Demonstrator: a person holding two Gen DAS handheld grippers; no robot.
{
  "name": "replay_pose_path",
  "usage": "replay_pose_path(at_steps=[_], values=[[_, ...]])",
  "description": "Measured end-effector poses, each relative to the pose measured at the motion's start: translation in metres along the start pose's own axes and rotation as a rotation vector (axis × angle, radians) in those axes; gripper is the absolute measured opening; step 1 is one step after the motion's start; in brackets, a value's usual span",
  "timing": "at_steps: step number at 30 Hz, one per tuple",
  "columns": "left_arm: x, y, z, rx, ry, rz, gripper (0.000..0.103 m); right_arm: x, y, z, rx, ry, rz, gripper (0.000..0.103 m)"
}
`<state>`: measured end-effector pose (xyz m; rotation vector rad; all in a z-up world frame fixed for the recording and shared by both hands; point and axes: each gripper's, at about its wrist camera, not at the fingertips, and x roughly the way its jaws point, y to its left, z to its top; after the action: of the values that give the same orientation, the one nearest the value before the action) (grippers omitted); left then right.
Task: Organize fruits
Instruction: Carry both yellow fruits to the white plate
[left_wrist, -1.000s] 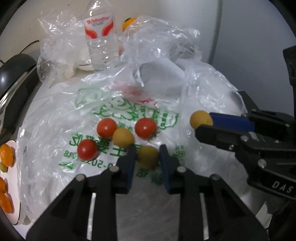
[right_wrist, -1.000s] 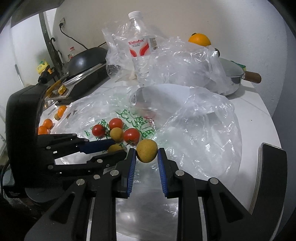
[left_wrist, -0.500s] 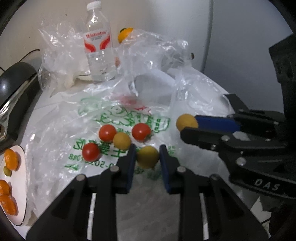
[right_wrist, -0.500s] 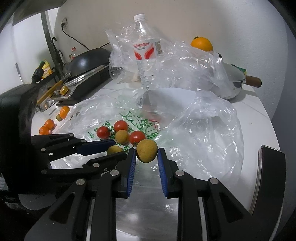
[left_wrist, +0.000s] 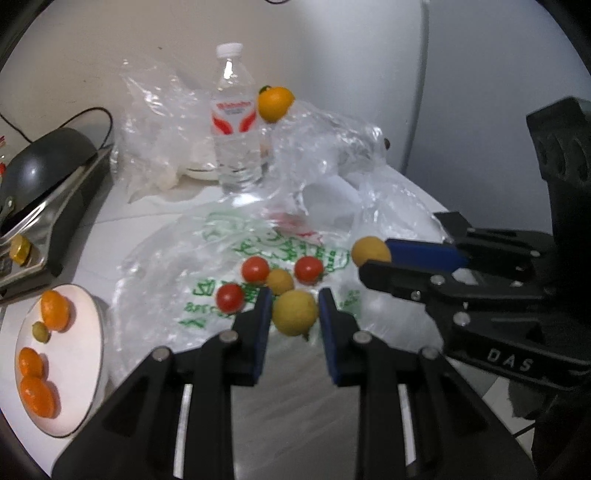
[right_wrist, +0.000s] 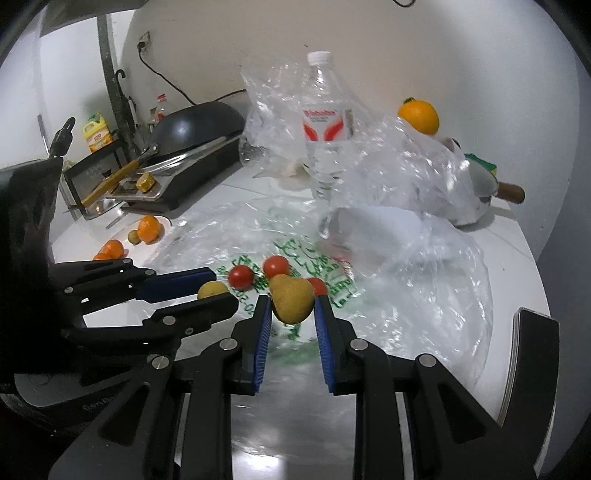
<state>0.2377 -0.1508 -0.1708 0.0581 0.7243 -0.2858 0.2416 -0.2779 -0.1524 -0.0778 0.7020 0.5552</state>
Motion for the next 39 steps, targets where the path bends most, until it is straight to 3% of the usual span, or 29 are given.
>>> replay_pose_path(at_steps=[9,29,39], values=[[-0.032,0.033,-0.011,-0.035,-0.039,0.032,0.026,0.001,0.034,0.011,-0.045,-0.009,0.005,0.026],[-0.063,0.115,-0.039,-0.117,-0.063,0.111,0.026,0.032,0.115,0.035,-0.147,0.003,0.046,0.026],[-0.071,0.156,-0.055,-0.126,-0.063,0.202,0.026,0.05,0.15,0.042,-0.199,0.021,0.087,0.026]])
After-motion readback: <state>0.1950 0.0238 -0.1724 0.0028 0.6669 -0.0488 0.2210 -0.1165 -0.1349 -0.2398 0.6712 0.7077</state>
